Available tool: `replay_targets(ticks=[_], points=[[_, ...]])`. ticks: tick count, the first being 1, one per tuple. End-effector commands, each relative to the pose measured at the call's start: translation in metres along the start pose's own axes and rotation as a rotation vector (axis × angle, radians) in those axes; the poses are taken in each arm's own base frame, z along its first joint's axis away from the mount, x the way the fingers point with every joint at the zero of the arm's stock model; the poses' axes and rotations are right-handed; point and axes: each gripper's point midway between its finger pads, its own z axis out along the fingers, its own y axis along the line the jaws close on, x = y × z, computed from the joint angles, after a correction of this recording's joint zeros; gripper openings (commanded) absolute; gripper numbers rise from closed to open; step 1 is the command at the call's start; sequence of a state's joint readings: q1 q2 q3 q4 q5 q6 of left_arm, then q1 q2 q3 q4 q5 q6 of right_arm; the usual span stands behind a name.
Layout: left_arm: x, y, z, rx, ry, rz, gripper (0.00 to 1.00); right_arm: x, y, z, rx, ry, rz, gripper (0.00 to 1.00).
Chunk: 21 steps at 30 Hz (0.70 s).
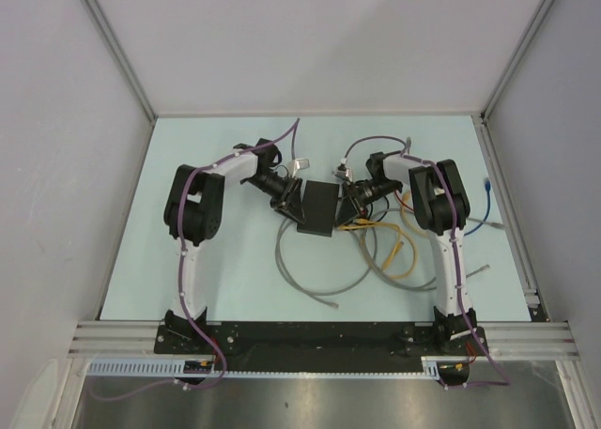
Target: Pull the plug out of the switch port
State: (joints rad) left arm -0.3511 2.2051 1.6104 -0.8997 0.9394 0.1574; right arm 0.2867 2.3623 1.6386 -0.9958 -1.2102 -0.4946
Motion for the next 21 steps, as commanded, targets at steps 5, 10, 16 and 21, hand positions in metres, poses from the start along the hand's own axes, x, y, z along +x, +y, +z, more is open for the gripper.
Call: replay_targets(ticks=[5, 10, 16, 21], points=[[-0.0113, 0.0017, -0.0019, -0.02, -0.025, 0.057, 0.34, -0.0022, -0.0233, 0.0089, 0.076, 0.026, -0.018, 0.35], [-0.0116, 0.0017, -0.0019, -0.02, -0.026, 0.056, 0.34, -0.0027, -0.0237, 0.009, 0.075, 0.025, -0.021, 0.3], [-0.0115, 0.0017, -0.0018, -0.025, -0.025, 0.06, 0.34, -0.0023, -0.0238, 0.01, 0.079, 0.028, -0.024, 0.28], [-0.0112, 0.0001, -0.0012, -0.027, -0.023, 0.068, 0.34, -0.0024, -0.0277, 0.0105, 0.098, 0.031, -0.017, 0.17]])
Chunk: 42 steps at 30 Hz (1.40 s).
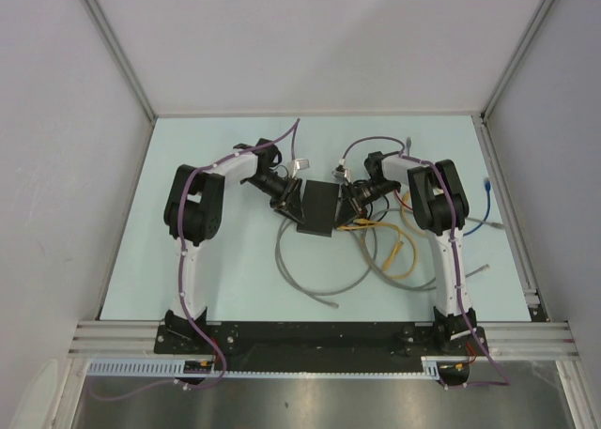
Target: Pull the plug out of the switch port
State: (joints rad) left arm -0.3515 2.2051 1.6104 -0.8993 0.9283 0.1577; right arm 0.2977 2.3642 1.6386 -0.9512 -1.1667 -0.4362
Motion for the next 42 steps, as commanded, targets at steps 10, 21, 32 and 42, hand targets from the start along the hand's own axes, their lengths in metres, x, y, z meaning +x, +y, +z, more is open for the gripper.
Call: replay_targets(ticks=[10, 21, 32, 42], points=[[-0.033, 0.003, -0.021, -0.204, -0.087, 0.184, 0.34, -0.001, -0.039, 0.013, 0.184, 0.042, 0.026, 0.09], [-0.047, -0.031, -0.017, -0.167, -0.095, 0.281, 0.01, -0.003, -0.054, 0.018, 0.225, 0.054, 0.047, 0.08], [-0.022, 0.013, 0.011, -0.226, 0.011, 0.19, 0.0, -0.004, -0.056, 0.016, 0.243, 0.059, 0.047, 0.09], [-0.015, 0.043, 0.018, -0.32, 0.053, 0.143, 0.0, 0.004, -0.057, 0.018, 0.236, 0.081, 0.058, 0.12]])
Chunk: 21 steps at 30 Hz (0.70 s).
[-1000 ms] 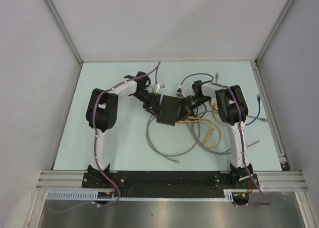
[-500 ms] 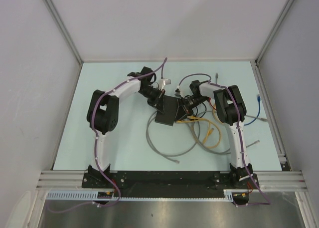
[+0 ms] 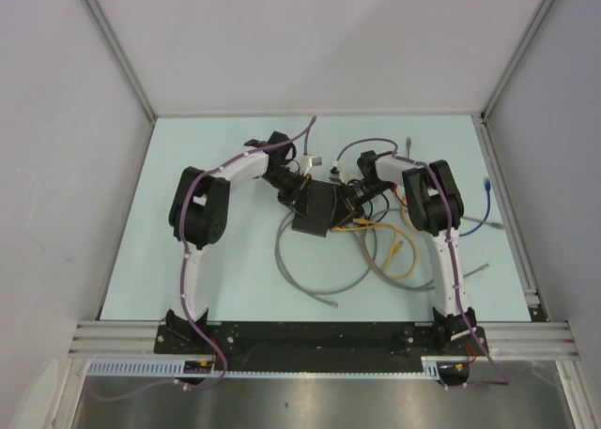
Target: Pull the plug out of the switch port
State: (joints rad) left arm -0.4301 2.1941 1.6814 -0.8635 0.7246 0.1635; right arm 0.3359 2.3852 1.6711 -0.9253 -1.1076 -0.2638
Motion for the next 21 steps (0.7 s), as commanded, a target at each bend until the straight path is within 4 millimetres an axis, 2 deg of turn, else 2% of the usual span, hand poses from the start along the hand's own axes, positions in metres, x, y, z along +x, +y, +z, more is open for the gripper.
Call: replay_targets(ticks=[1, 5, 8, 13, 21], points=[[0.011, 0.037, 0.015, -0.135, 0.055, -0.003, 0.0, -0.001, -0.055, 0.006, 0.187, 0.029, -0.064, 0.12], [0.012, 0.046, 0.018, -0.157, 0.065, -0.007, 0.0, 0.001, -0.05, 0.004, 0.167, 0.041, -0.1, 0.13], [0.011, 0.051, 0.02, -0.166, 0.068, -0.007, 0.0, 0.004, -0.048, 0.001, 0.155, 0.049, -0.082, 0.08], [0.005, 0.056, 0.02, -0.184, 0.065, 0.003, 0.0, 0.009, -0.065, -0.007, 0.146, 0.064, 0.063, 0.06], [-0.003, 0.061, 0.019, -0.195, 0.049, 0.012, 0.0, 0.009, -0.072, -0.011, 0.239, 0.075, 0.036, 0.06]])
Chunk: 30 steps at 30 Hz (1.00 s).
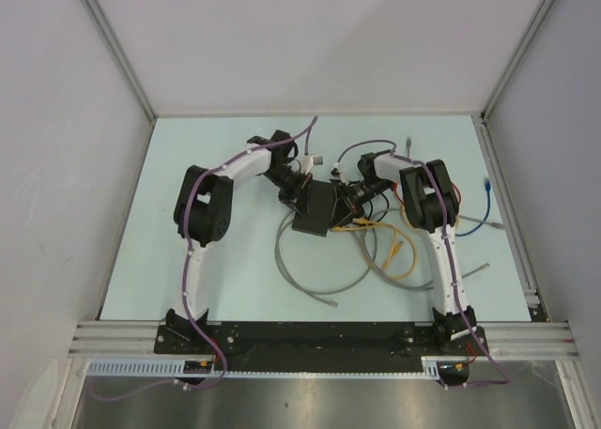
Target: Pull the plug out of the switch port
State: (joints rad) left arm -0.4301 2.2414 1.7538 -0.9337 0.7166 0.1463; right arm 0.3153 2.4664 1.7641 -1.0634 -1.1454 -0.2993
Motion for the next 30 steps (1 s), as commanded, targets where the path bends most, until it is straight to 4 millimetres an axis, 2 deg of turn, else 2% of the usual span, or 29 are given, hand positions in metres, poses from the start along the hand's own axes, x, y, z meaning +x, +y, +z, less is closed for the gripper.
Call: replay_targets(ticks=[1, 8, 11, 15, 17, 21, 25, 27, 28, 30], points=[[-0.006, 0.058, 0.018, -0.193, 0.007, 0.054, 0.0, 0.002, -0.069, -0.01, 0.3, 0.036, -0.042, 0.06], [-0.012, 0.057, 0.016, -0.188, -0.011, 0.058, 0.0, 0.003, -0.067, -0.011, 0.396, 0.049, -0.063, 0.05], [-0.013, 0.058, 0.015, -0.195, -0.012, 0.063, 0.0, 0.007, -0.074, -0.014, 0.476, 0.065, -0.049, 0.05], [-0.013, 0.06, 0.015, -0.201, -0.011, 0.064, 0.0, 0.011, -0.07, -0.014, 0.437, 0.068, -0.035, 0.06], [-0.014, 0.06, 0.015, -0.206, -0.012, 0.067, 0.0, 0.011, -0.058, -0.013, 0.353, 0.06, -0.052, 0.06], [-0.015, 0.06, 0.013, -0.21, -0.011, 0.075, 0.0, 0.01, -0.049, -0.025, 0.301, 0.018, -0.074, 0.06], [-0.014, 0.062, 0.013, -0.219, -0.006, 0.078, 0.0, 0.019, -0.04, -0.031, 0.236, 0.019, -0.108, 0.07], [-0.013, 0.063, 0.013, -0.222, -0.004, 0.08, 0.0, 0.021, -0.014, -0.031, 0.096, -0.012, -0.195, 0.09], [-0.013, 0.063, 0.013, -0.222, -0.003, 0.08, 0.0, 0.022, -0.007, -0.032, 0.095, -0.03, -0.277, 0.09], [-0.014, 0.061, 0.012, -0.217, -0.006, 0.08, 0.0, 0.017, -0.006, -0.038, 0.149, -0.048, -0.325, 0.09]])
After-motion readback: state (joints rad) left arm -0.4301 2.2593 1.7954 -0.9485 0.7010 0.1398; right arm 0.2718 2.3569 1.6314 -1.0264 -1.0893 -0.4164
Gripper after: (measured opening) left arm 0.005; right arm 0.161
